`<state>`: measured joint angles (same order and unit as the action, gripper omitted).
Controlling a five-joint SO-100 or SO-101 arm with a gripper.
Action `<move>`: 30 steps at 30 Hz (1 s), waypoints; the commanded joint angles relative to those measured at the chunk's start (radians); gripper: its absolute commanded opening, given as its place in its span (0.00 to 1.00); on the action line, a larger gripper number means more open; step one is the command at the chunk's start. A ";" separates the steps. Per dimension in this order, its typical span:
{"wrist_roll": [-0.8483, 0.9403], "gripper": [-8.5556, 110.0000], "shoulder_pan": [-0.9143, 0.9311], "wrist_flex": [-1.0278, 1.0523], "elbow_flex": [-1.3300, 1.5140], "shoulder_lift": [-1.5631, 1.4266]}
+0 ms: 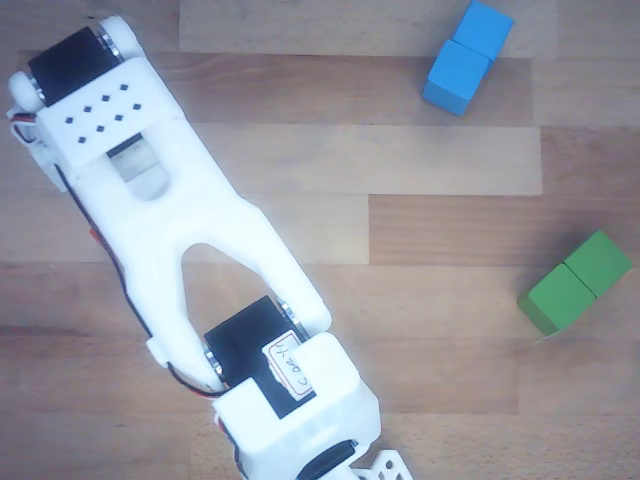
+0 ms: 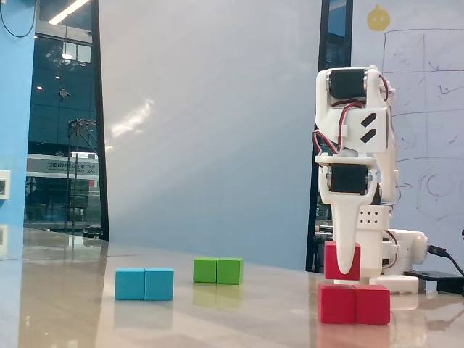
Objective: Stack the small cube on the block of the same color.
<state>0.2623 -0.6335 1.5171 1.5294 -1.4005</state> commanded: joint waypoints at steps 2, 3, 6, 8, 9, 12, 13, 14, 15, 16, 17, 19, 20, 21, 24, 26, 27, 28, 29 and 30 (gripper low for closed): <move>-0.008 0.14 -0.006 -0.003 -0.100 -0.017; -0.008 0.14 -0.006 -0.003 -0.100 -0.017; -0.008 0.14 -0.006 -0.002 -0.098 -0.017; -0.008 0.14 -0.006 -0.002 -0.098 -0.017; -0.008 0.14 -0.006 -0.002 -0.098 -0.017; -0.008 0.15 -0.006 -0.002 -0.098 -0.015; -0.008 0.16 -0.006 -0.002 -0.097 -0.015; -0.008 0.17 -0.006 -0.002 -0.097 -0.015; -0.008 0.19 -0.006 -0.002 -0.097 -0.015; -0.008 0.20 -0.006 -0.002 -0.097 -0.015; -0.008 0.21 -0.006 -0.002 -0.097 -0.015; -0.009 0.23 -0.006 -0.002 -0.097 -0.015; -0.009 0.23 -0.006 -0.002 -0.097 -0.015; -0.009 0.23 -0.006 -0.002 -0.097 -0.015; -0.009 0.23 -0.006 -0.002 -0.097 -0.015; -0.009 0.23 -0.006 -0.002 -0.097 -0.015; -0.009 0.23 -0.003 -0.002 -0.097 -0.015; -0.009 0.23 0.003 -0.002 -0.097 -0.015; -0.009 0.23 0.008 -0.003 -0.097 -0.017; -0.008 0.23 0.011 -0.003 -0.097 -0.018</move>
<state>0.2623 -0.6335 1.5171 1.5278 -1.4005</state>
